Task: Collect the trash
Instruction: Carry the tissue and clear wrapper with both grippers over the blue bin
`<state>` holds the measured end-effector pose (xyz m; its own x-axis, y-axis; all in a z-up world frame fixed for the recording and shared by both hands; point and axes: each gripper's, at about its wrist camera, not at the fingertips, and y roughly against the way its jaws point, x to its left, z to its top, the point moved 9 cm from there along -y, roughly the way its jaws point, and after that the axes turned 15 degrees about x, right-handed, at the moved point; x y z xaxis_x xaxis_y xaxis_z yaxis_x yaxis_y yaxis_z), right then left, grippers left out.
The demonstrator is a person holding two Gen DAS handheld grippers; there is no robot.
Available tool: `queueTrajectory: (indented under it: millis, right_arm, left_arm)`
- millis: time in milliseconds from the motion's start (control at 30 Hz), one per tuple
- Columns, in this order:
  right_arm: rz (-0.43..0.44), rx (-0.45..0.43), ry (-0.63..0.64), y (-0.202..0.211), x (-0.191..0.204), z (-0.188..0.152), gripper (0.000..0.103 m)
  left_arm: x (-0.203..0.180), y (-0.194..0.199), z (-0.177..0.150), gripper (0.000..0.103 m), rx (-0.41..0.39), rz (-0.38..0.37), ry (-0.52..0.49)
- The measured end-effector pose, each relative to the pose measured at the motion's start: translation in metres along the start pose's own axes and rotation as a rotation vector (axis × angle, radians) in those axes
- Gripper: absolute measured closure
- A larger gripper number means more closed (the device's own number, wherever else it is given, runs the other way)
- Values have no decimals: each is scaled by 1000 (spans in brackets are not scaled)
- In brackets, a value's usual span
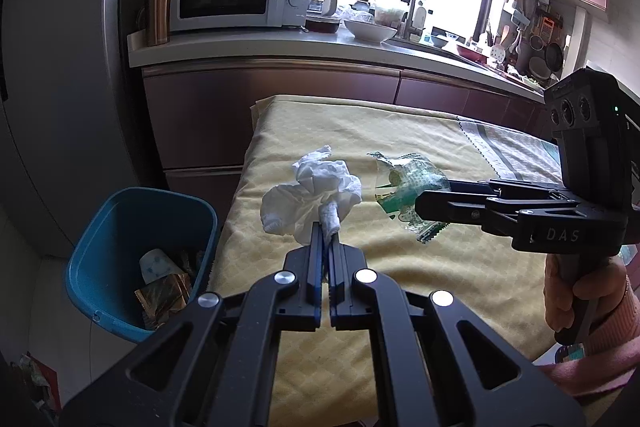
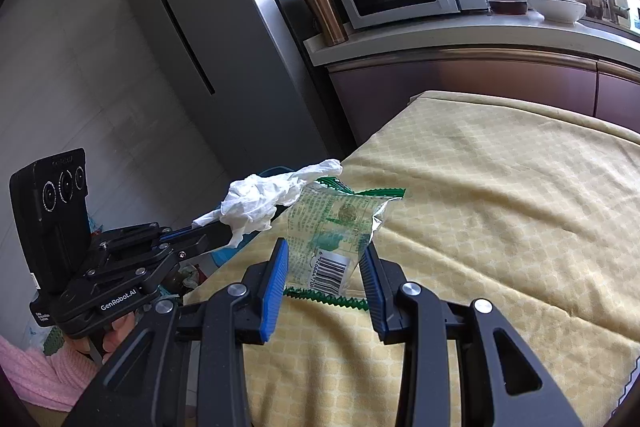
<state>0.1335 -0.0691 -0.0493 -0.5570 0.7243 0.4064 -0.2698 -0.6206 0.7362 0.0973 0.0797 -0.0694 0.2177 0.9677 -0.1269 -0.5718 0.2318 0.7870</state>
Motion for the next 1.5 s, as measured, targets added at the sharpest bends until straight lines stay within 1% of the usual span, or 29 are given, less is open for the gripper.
queueTrajectory:
  millis: [833, 1500]
  right_arm:
    - [23, 16, 52, -19, 22, 10, 69]
    - [36, 27, 68, -30, 33, 14, 69]
  left_arm:
    - [30, 10, -10, 100, -9, 38, 56]
    - [43, 14, -13, 100, -12, 61, 79]
